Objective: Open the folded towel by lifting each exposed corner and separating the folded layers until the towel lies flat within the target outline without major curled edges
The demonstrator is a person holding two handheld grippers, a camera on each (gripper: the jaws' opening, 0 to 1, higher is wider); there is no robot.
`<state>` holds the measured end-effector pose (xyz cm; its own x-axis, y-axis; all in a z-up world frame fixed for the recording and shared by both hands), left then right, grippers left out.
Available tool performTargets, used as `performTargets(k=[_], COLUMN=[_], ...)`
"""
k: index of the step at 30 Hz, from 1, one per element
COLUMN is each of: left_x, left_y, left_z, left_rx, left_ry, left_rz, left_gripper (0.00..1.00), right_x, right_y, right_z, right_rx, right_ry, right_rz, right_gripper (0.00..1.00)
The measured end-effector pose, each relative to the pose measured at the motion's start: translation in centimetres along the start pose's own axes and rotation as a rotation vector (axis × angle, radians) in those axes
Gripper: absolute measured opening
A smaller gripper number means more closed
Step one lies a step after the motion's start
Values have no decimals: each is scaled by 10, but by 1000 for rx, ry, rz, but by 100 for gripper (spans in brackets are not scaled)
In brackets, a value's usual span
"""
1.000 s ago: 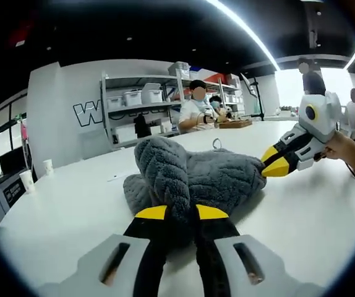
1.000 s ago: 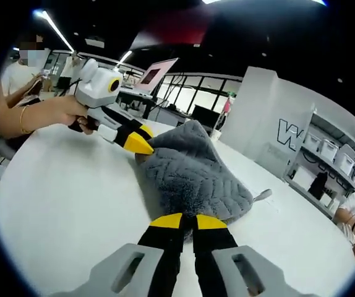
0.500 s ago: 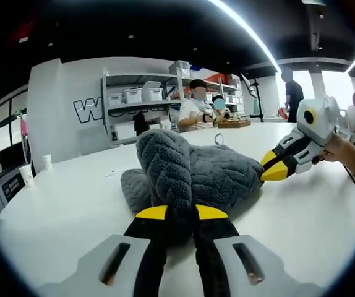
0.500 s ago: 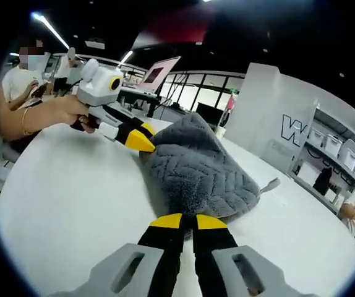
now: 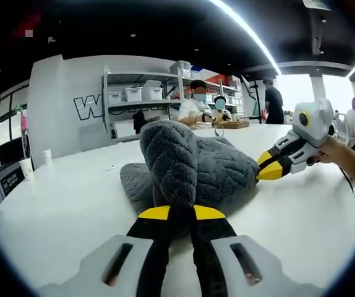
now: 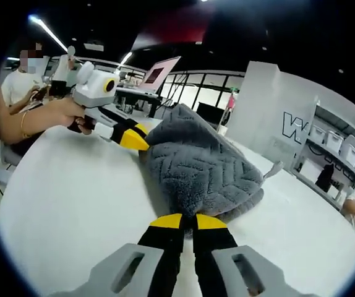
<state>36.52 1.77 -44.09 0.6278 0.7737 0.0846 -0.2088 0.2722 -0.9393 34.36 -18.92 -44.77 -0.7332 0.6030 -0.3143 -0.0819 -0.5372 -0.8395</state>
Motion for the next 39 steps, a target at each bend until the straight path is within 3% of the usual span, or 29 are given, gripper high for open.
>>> performTargets(k=[28,34,39], left_x=[-4,-6,-7], left_y=[15,18,21], left_z=[17,21,24], left_rx=[50,52,69], left_ry=[10,26,31], left_rz=[-34,-31,-30], left_gripper=[6,7,12], right_x=[11,14,15], right_y=[2,1,-3], right_z=[6,8,10], right_rx=[-7,-16,-28], right_ry=[-5,-17,-20], right_rz=[-17,-36,-68], right_gripper=[0,5,21])
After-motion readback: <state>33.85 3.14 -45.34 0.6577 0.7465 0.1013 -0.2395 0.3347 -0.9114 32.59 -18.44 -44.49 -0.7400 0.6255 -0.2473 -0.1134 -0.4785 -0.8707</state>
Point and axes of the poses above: the point that each gripper's makers call its tool centre point, and the gripper's own axes: z roughly backward along the fingers, x roughly to its left, y roughly out of its underside, the point moved 5 cm from there along z, roughly backward along the fingers, and after that the axes turned 8 degrees about x, right-handed, at the moved point
